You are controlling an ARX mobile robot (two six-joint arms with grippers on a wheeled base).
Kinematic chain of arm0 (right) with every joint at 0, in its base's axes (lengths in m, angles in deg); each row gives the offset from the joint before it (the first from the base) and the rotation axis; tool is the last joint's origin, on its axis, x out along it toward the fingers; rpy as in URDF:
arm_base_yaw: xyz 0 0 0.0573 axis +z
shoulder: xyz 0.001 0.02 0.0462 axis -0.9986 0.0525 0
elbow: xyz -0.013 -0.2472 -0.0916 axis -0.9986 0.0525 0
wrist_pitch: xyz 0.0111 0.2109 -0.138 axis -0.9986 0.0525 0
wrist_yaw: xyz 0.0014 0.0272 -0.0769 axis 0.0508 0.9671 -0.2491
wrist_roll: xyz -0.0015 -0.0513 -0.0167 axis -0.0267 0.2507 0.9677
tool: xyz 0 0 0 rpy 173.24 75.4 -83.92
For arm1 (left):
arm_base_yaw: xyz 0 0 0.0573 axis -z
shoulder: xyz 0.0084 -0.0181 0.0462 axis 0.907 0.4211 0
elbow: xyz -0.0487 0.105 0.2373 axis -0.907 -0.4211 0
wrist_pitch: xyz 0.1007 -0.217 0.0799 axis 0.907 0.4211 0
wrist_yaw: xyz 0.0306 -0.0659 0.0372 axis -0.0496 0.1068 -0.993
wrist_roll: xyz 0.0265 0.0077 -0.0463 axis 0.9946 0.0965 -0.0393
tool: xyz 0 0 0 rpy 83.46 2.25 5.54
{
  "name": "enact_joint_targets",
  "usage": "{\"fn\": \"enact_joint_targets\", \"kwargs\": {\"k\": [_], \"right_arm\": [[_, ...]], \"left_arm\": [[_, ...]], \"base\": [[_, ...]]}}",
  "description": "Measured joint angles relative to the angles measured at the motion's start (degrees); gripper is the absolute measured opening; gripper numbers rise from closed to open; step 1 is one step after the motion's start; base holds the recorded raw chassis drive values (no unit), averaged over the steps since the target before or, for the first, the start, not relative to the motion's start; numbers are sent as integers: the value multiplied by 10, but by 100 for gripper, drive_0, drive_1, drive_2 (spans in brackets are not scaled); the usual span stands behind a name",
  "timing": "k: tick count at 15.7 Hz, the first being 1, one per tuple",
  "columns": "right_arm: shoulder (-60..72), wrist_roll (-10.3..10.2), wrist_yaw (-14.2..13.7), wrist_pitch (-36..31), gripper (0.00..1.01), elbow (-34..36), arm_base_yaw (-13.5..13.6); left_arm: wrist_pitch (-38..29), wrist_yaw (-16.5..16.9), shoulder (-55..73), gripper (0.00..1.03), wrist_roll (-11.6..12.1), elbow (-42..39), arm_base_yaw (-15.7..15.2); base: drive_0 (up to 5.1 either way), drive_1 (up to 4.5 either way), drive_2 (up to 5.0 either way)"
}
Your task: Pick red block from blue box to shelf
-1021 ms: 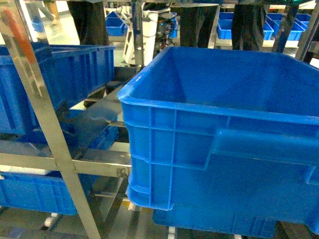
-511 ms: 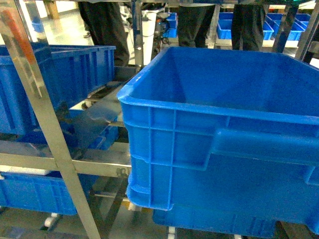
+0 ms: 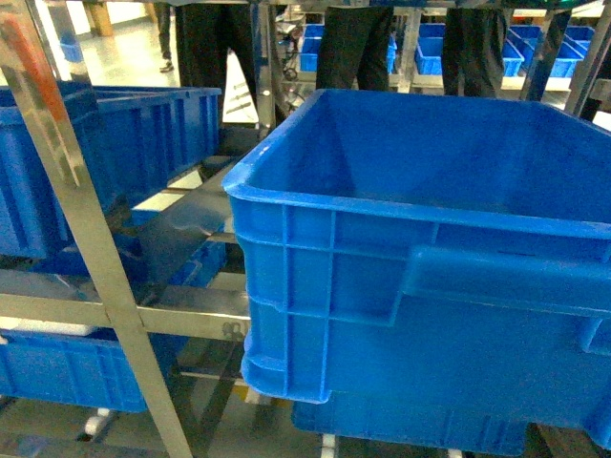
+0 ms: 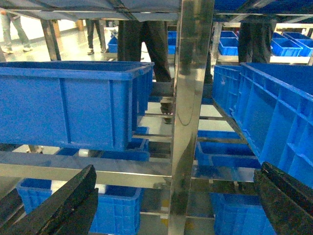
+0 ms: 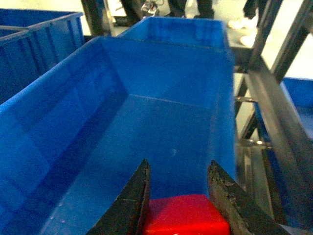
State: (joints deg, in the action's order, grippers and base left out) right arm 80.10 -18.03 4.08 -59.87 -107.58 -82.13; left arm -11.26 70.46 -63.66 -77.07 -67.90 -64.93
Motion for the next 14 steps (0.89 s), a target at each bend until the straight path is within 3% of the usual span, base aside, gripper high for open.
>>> {"fn": "enact_joint_targets", "kwargs": {"k": [1, 2, 4, 9, 12, 14], "right_arm": [[46, -12, 20, 3, 28, -15, 11], [136, -28, 61, 25, 28, -40, 34], [253, -18, 45, -42, 28, -91, 58], [432, 24, 14, -58, 28, -233, 68], [513, 20, 0, -102, 28, -267, 67], [518, 19, -7, -118, 41, -267, 67]], "left_arm": [[0, 0, 0, 98, 0, 0, 0], [0, 0, 0, 98, 0, 0, 0], [0, 0, 0, 98, 0, 0, 0], [0, 0, 0, 98, 0, 0, 0], [0, 0, 0, 98, 0, 0, 0], [0, 0, 0, 98, 0, 0, 0]], "base": [[0, 0, 0], [0, 0, 0], [0, 0, 0], [0, 0, 0], [0, 0, 0], [0, 0, 0]]}}
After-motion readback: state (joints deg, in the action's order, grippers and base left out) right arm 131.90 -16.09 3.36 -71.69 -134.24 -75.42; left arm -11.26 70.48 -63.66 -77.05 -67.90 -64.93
